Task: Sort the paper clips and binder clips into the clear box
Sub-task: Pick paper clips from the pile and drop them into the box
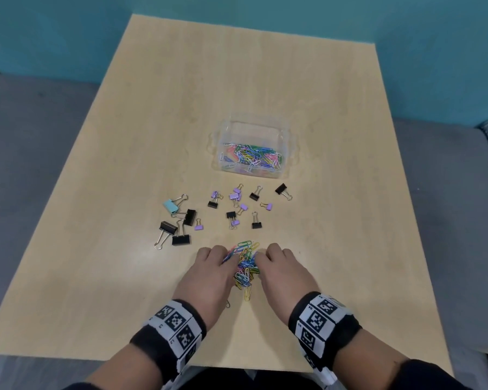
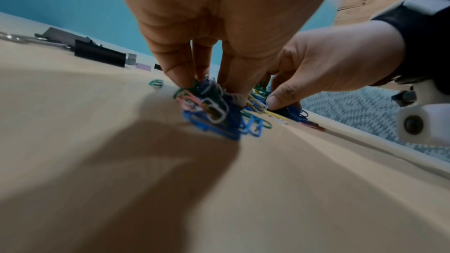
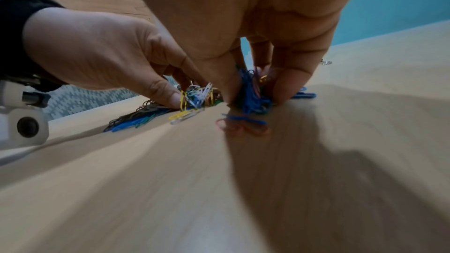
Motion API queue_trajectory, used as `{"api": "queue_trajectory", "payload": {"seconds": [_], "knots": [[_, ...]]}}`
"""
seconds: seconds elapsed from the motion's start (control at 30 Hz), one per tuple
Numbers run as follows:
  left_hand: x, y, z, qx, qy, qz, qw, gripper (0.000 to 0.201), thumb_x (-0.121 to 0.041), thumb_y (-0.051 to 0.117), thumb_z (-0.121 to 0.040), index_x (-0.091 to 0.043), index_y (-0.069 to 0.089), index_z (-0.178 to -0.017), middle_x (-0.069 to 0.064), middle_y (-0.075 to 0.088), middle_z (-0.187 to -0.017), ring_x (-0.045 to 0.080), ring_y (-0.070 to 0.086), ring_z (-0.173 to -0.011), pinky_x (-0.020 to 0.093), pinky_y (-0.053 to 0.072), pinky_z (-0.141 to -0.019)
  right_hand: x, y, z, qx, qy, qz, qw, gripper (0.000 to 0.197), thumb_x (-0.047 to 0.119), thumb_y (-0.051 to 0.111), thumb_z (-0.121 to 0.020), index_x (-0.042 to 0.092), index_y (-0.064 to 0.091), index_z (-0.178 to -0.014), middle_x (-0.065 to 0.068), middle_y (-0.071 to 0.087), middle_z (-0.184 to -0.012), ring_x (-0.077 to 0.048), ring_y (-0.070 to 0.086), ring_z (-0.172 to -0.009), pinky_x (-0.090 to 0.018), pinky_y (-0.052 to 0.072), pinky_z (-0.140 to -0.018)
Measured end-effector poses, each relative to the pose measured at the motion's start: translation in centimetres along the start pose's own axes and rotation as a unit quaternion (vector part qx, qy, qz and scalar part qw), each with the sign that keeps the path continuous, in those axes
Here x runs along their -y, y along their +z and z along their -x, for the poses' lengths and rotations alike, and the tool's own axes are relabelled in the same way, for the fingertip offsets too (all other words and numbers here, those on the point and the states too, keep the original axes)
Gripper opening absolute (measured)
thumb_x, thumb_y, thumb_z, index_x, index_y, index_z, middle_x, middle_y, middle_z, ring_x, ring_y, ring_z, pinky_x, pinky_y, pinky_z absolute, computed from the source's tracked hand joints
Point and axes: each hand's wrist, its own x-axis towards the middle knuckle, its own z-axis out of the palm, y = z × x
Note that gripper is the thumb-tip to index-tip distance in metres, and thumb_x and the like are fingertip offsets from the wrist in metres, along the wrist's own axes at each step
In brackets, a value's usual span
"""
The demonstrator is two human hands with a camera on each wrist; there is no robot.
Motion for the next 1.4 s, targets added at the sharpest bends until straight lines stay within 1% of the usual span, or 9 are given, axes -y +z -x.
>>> {"api": "queue_trajectory", "payload": {"seconds": [0.27, 0.43, 0.63, 0.77, 0.9, 0.97, 1.03, 1.13, 1.4], "knots": [[0.7, -0.4, -0.7, 0.019, -0.030, 0.016, 0.999, 0.031, -0.002, 0.070, -0.063, -0.019, 0.058, -0.087, -0.001, 0.047, -0.082, 0.021, 0.043, -0.066, 0.030, 0.039, -0.049, -0.6, -1.7, -0.4, 0.030, 0.017, -0.053, 0.998, 0.040, -0.001, 0.065, -0.072, 0.016, 0.043, -0.101, -0.003, 0.041, -0.101, -0.022, 0.033, -0.072, -0.032, 0.026, -0.061], [0.7, -1.2, -0.8, 0.009, -0.039, 0.073, 0.996, 0.031, 0.002, 0.071, -0.065, -0.018, 0.065, -0.088, 0.000, 0.054, -0.077, 0.023, 0.054, -0.063, 0.035, 0.049, -0.049, -1.4, -1.8, -0.7, 0.039, 0.014, -0.084, 0.996, 0.031, 0.014, 0.069, -0.079, 0.021, 0.043, -0.095, 0.006, 0.028, -0.087, -0.020, 0.033, -0.065, -0.029, 0.027, -0.058], [0.9, -2.2, -0.9, -0.024, -0.060, 0.156, 0.986, 0.015, -0.010, 0.061, -0.082, -0.023, 0.066, -0.088, -0.004, 0.055, -0.081, 0.020, 0.057, -0.067, 0.032, 0.050, -0.058, -2.2, -2.6, -0.6, 0.033, 0.017, -0.149, 0.988, 0.010, 0.024, 0.049, -0.095, 0.018, 0.051, -0.101, 0.005, 0.041, -0.090, -0.020, 0.043, -0.074, -0.031, 0.034, -0.064], [1.1, -3.8, -1.0, -0.024, -0.057, 0.183, 0.981, 0.013, -0.021, 0.057, -0.081, -0.029, 0.064, -0.087, -0.010, 0.053, -0.079, 0.012, 0.055, -0.068, 0.026, 0.045, -0.061, -3.3, -3.8, -0.6, 0.035, 0.024, -0.235, 0.971, 0.007, 0.029, 0.058, -0.089, 0.027, 0.056, -0.095, 0.009, 0.047, -0.086, -0.014, 0.047, -0.076, -0.028, 0.034, -0.067], [1.0, -6.6, -1.9, -0.020, -0.083, 0.291, 0.953, 0.011, -0.027, 0.060, -0.074, -0.032, 0.067, -0.081, -0.014, 0.057, -0.074, 0.003, 0.056, -0.070, 0.018, 0.042, -0.072, -4.1, -5.2, -0.9, 0.067, 0.088, -0.452, 0.885, 0.009, 0.025, 0.067, -0.076, 0.024, 0.060, -0.081, 0.005, 0.057, -0.066, -0.015, 0.052, -0.056, -0.034, 0.048, -0.057], [1.1, -7.7, -3.0, -0.031, -0.117, 0.373, 0.920, 0.010, -0.027, 0.066, -0.070, -0.032, 0.069, -0.078, -0.015, 0.059, -0.073, 0.004, 0.054, -0.064, 0.012, 0.040, -0.064, -4.2, -6.4, -1.6, 0.072, 0.104, -0.543, 0.830, 0.010, 0.013, 0.071, -0.078, 0.019, 0.062, -0.080, -0.002, 0.056, -0.061, -0.015, 0.051, -0.046, -0.024, 0.043, -0.047], [1.1, -8.9, -4.6, -0.032, -0.150, 0.461, 0.874, 0.010, -0.024, 0.070, -0.069, -0.027, 0.071, -0.078, -0.005, 0.060, -0.065, 0.007, 0.052, -0.055, 0.019, 0.042, -0.057, -4.6, -8.0, -2.8, 0.062, 0.105, -0.581, 0.804, 0.016, -0.002, 0.069, -0.081, 0.012, 0.061, -0.080, -0.002, 0.059, -0.056, -0.012, 0.052, -0.040, -0.016, 0.040, -0.040], [1.3, -10.8, -8.1, -0.053, -0.171, 0.535, 0.825, 0.011, -0.003, 0.073, -0.074, -0.012, 0.071, -0.079, 0.011, 0.060, -0.062, 0.013, 0.050, -0.052, 0.020, 0.043, -0.050, -5.3, -10.6, -5.6, 0.020, 0.085, -0.624, 0.776, 0.017, -0.007, 0.066, -0.081, 0.007, 0.058, -0.082, -0.003, 0.061, -0.053, -0.017, 0.054, -0.043, -0.022, 0.046, -0.041], [3.3, -12.5, -19.9, -0.142, -0.165, 0.416, 0.883, 0.011, -0.003, 0.067, -0.078, -0.013, 0.068, -0.078, 0.007, 0.062, -0.068, 0.017, 0.055, -0.056, 0.029, 0.051, -0.056, -7.6, -14.6, -16.0, -0.094, 0.133, -0.553, 0.817, 0.016, 0.002, 0.069, -0.081, 0.010, 0.056, -0.076, -0.021, 0.064, -0.070, -0.025, 0.058, -0.052, -0.042, 0.057, -0.057]]}}
